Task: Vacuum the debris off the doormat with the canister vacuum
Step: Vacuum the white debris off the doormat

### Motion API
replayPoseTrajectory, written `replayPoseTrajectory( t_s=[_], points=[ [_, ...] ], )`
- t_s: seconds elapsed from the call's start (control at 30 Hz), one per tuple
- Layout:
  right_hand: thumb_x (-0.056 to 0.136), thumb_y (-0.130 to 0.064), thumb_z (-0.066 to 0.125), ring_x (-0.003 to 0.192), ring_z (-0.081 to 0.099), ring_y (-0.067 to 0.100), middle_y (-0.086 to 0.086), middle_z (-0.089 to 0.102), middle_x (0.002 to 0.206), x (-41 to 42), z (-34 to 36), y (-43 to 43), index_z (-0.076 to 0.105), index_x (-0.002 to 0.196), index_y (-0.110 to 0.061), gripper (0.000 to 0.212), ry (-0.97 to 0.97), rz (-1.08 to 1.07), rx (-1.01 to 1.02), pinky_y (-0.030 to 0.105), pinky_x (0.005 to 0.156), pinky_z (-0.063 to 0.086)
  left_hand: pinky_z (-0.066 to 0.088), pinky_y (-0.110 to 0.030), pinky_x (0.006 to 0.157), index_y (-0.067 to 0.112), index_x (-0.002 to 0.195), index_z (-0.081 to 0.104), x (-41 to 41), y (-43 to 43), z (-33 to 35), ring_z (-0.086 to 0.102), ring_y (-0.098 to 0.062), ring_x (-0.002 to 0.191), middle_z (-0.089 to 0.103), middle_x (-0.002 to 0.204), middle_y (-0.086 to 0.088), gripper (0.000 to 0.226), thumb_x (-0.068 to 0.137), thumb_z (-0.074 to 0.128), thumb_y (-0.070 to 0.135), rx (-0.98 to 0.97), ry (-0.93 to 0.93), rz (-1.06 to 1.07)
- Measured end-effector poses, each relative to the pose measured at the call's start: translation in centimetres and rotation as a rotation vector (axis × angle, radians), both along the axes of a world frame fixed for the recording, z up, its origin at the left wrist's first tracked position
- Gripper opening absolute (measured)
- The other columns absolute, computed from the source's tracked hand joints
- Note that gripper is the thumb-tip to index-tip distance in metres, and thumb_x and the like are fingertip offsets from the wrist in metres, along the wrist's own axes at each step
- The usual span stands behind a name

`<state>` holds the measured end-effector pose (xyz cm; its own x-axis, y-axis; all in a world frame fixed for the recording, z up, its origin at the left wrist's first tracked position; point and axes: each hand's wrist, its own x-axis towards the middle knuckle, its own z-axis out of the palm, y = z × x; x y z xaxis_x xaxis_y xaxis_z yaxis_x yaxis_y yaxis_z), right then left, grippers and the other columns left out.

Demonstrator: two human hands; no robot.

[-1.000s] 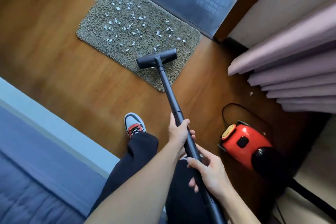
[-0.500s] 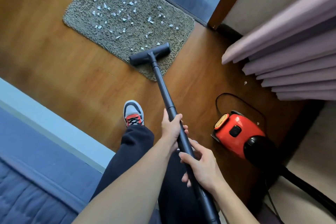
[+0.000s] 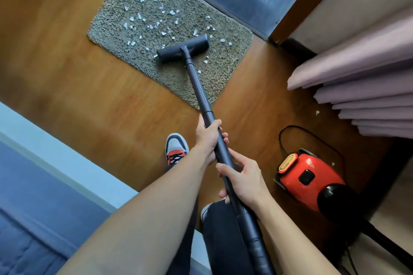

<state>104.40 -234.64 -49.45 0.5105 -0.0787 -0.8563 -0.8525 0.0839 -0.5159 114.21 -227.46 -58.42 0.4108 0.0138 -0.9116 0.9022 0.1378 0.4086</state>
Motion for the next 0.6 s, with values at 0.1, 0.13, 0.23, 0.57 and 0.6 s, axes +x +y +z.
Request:
replayPoseTrajectory(
  t_s=[0.1, 0.13, 0.23, 0.57, 0.6],
  points=[
    [0.093, -0.019, 0.067, 0.054, 0.071, 0.031, 0.003, 0.073, 0.082, 2.8, 0.2, 0.8, 0.057, 0.115, -0.050, 0.039, -0.014, -0.001, 0.011, 0.039, 0.053, 0.061, 0.045, -0.024, 0.043, 0.025, 0.123, 0.051, 2.9, 0.7, 0.0, 0.049, -0.013, 0.042, 0.047, 0.070, -0.008, 0.031, 0.100, 0.053, 0.005, 0.003, -0.001, 0.002],
    [0.093, -0.018, 0.067, 0.054, 0.071, 0.031, 0.003, 0.073, 0.081, 3.7, 0.2, 1.2, 0.058, 0.108, -0.053, 0.039, -0.020, -0.008, 0.015, 0.040, 0.054, 0.061, 0.044, -0.024, 0.043, 0.025, 0.125, 0.051, 3.8, 1.1, -0.1, 0.049, -0.013, 0.042, 0.047, 0.069, -0.008, 0.033, 0.100, 0.053, 0.005, 0.005, 0.000, 0.000],
    [0.091, -0.016, 0.066, 0.053, 0.070, 0.032, 0.007, 0.072, 0.082, 6.4, 0.4, 2.2, 0.060, 0.104, -0.054, 0.041, -0.016, -0.025, 0.025, 0.041, 0.053, 0.060, 0.044, -0.024, 0.042, 0.025, 0.136, 0.048, 6.3, 2.0, -0.2, 0.050, -0.013, 0.041, 0.048, 0.069, -0.008, 0.043, 0.099, 0.054, 0.005, 0.006, 0.011, -0.002],
    [0.096, -0.018, 0.067, 0.050, 0.069, 0.031, 0.001, 0.070, 0.071, 12.5, 0.6, 4.0, 0.054, 0.144, -0.030, 0.051, -0.010, -0.083, 0.020, 0.032, 0.046, 0.054, 0.045, -0.024, 0.041, 0.019, 0.149, 0.039, 13.0, 3.6, 0.2, 0.052, -0.013, 0.041, 0.050, 0.070, -0.008, 0.057, 0.097, 0.055, 0.005, 0.024, 0.018, -0.036],
    [0.096, -0.019, 0.067, 0.050, 0.068, 0.030, 0.001, 0.070, 0.072, 12.5, 0.6, 4.1, 0.054, 0.145, -0.029, 0.052, -0.006, -0.088, 0.020, 0.031, 0.045, 0.054, 0.045, -0.024, 0.041, 0.020, 0.150, 0.039, 13.1, 3.7, 0.2, 0.052, -0.013, 0.041, 0.050, 0.071, -0.008, 0.058, 0.097, 0.055, 0.004, 0.025, 0.021, -0.042]
  ],
)
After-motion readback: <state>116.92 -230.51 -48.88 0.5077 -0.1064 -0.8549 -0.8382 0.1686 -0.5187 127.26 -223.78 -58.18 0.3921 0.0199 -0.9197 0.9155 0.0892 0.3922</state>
